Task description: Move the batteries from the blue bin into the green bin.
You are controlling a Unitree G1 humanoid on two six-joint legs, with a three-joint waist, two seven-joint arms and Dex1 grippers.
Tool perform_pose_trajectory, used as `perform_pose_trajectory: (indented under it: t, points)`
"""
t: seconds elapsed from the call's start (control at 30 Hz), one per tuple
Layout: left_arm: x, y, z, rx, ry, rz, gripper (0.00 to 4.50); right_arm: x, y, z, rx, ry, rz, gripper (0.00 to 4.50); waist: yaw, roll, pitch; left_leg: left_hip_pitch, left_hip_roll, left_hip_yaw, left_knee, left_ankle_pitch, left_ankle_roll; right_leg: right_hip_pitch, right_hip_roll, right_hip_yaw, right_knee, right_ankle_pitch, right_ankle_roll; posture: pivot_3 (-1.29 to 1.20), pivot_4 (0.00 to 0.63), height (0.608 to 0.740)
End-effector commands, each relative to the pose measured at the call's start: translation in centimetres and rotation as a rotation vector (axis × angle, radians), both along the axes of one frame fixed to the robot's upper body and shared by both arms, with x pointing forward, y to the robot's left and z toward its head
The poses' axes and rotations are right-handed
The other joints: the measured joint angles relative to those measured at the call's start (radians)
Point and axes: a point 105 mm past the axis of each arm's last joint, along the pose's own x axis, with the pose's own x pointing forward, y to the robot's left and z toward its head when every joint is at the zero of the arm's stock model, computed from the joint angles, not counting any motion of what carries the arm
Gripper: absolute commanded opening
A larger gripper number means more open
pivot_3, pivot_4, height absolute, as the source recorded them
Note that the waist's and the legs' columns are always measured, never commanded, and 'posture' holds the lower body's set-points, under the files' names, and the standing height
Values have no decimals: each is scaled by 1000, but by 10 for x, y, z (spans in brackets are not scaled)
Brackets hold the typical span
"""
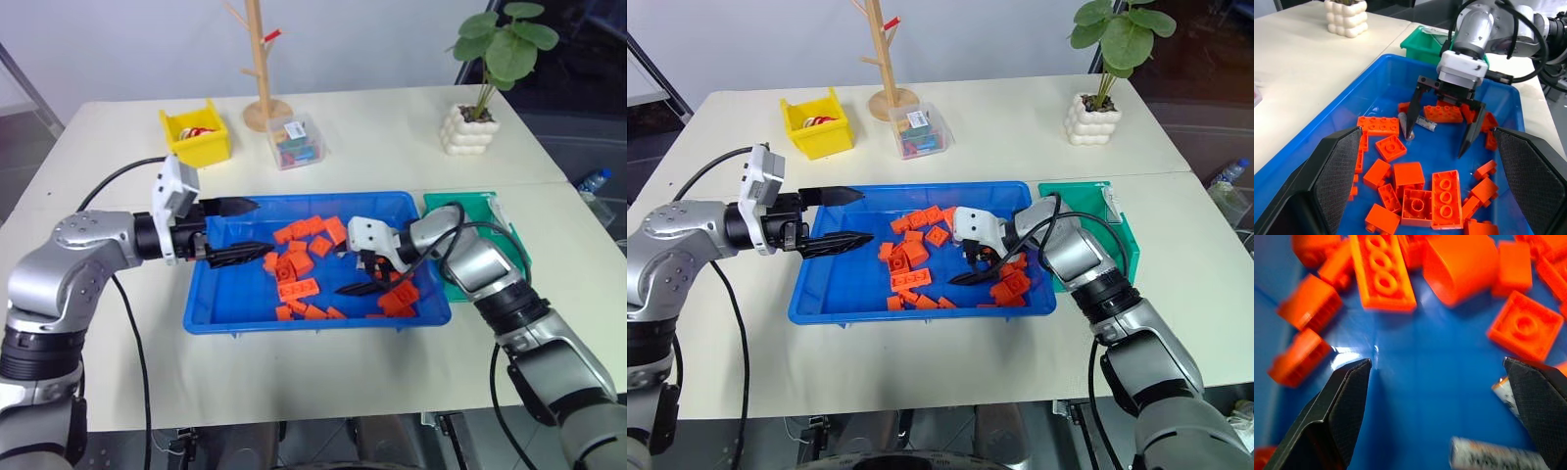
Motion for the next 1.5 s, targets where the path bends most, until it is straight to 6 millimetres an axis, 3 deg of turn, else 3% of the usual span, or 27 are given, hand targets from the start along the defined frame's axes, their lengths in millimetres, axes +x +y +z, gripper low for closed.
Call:
perform_pose_trajectory:
  t: [0.03, 0.53, 0.67, 0.87, 1.07, 1.5]
  points:
    - [-5, 0, 12, -19, -52, -5, 4500, 7, 2, 9, 1, -40, 16, 4426, 0, 0, 0, 0, 0, 0, 0, 0, 0, 0, 0, 0, 0, 0, 0, 0, 150, 740]
    - [-3, -5, 10, -38, -58, 0, 4500, 41, -7, 19, -53, -134, -78, 4426, -1, 0, 0, 0, 0, 0, 0, 0, 0, 0, 0, 0, 0, 0, 0, 0, 150, 740]
    - [-4, -5, 10, -38, -61, 6, 4500, 42, 4, 47, 90, -92, -121, 4426, -1, 0, 0, 0, 0, 0, 0, 0, -1, 0, 0, 0, 1, 0, 0, 0, 150, 740]
    - [-5, -4, 9, -39, -59, 10, 4500, 32, 1, 62, 143, -69, -133, 4426, 1, 0, 0, 0, 0, 0, 0, 0, -1, 0, 0, 0, 1, 0, 0, 0, 150, 740]
    - [-3, -2, 9, -31, -58, 4, 4500, 29, -6, 65, 109, -85, -139, 4426, 0, 0, 0, 0, 0, 0, 0, 0, -1, 0, 0, 0, 1, 0, 0, 0, 150, 740]
    - [-5, -5, 9, -35, -60, -4, 4500, 61, -5, 43, 46, -89, -191, 4426, -2, 0, 0, 0, 0, 0, 0, 0, -1, -1, 0, 0, 1, 0, 0, 0, 150, 740]
